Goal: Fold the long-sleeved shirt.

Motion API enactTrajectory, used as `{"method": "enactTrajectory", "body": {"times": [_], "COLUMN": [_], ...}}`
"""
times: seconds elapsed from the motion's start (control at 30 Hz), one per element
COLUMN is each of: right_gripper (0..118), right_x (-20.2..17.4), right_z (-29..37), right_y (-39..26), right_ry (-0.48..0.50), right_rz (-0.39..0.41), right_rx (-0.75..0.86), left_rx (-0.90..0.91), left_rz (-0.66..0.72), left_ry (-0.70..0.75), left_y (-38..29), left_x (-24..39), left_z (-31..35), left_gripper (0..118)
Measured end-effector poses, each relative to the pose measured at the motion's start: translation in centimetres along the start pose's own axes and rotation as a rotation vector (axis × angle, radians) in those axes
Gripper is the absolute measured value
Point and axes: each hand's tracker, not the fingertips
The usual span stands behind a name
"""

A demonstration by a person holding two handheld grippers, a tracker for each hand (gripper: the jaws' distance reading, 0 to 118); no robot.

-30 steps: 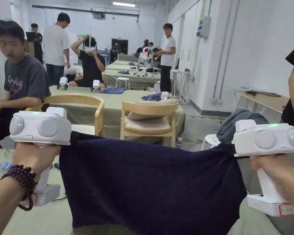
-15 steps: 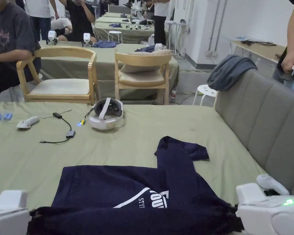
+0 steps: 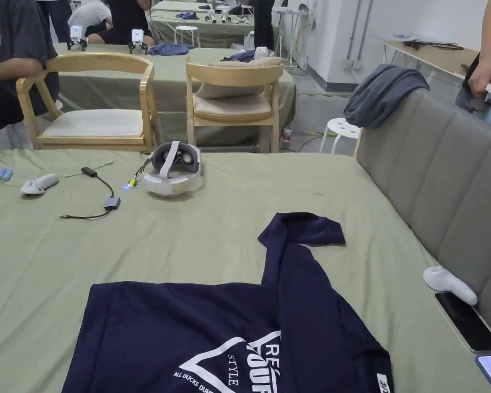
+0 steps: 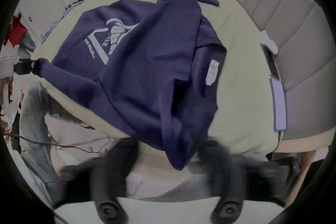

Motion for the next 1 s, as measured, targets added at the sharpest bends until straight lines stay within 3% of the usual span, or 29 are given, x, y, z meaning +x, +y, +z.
{"method": "enactTrajectory", "body": {"times": [0.03,0.07,0.13,0.17,0.2,0.23,0.27,0.37,0.47,0.57,0.67,0.77,0.8,1.0], "right_gripper": [116,117,102,81,21,1,2,1,2,2,12,70,75,73], "right_x": [0.2,0.5,1.4,1.8,2.2,2.6,2.9,3.4,4.5,6.6,8.8,11.0,11.5,13.4], "right_z": [0.7,1.4,2.8,3.2,3.5,3.5,3.4,3.5,2.5,-0.2,-5.7,-13.0,-15.5,-27.9], "right_y": [0.3,0.7,2.4,3.5,4.9,6.6,8.2,14.2,22.8,32.5,41.9,49.0,50.8,55.0], "right_ry": [-0.01,-0.007,0.029,0.024,0.037,0.05,0.039,0.002,-0.007,-0.003,-0.03,-0.042,-0.037,-0.078], "right_rz": [-0.022,-0.037,-0.071,-0.097,-0.116,-0.113,-0.107,-0.024,-0.002,-0.044,-0.055,-0.123,-0.142,-0.258], "right_rx": [0.03,0.079,0.144,0.156,0.177,0.207,0.227,0.275,0.36,0.361,0.326,0.22,0.19,0.099], "left_rx": [0.015,0.043,0.135,0.149,0.167,0.188,0.202,0.259,0.272,0.28,0.272,0.252,0.243,0.199], "left_rz": [0.001,0.0,0.0,-0.001,-0.003,-0.013,-0.025,-0.097,-0.121,-0.105,-0.114,-0.093,-0.084,-0.089], "left_ry": [0.003,0.008,-0.004,-0.001,-0.018,-0.037,-0.053,-0.026,-0.044,-0.083,-0.076,-0.106,-0.113,-0.092], "left_y": [0.6,1.2,2.8,4.0,5.5,6.5,7.8,11.7,15.4,19.9,22.1,22.5,22.3,20.2], "left_x": [-0.2,-0.2,-0.2,-0.1,0.2,0.6,0.9,2.4,3.4,4.7,5.8,6.1,6.2,6.4], "left_z": [0.5,1.1,2.4,2.6,2.8,2.8,2.3,0.4,-1.6,-5.1,-7.9,-10.1,-10.7,-13.0], "left_gripper": [103,110,105,98,73,38,4,4,4,4,4,4,4,4]}}
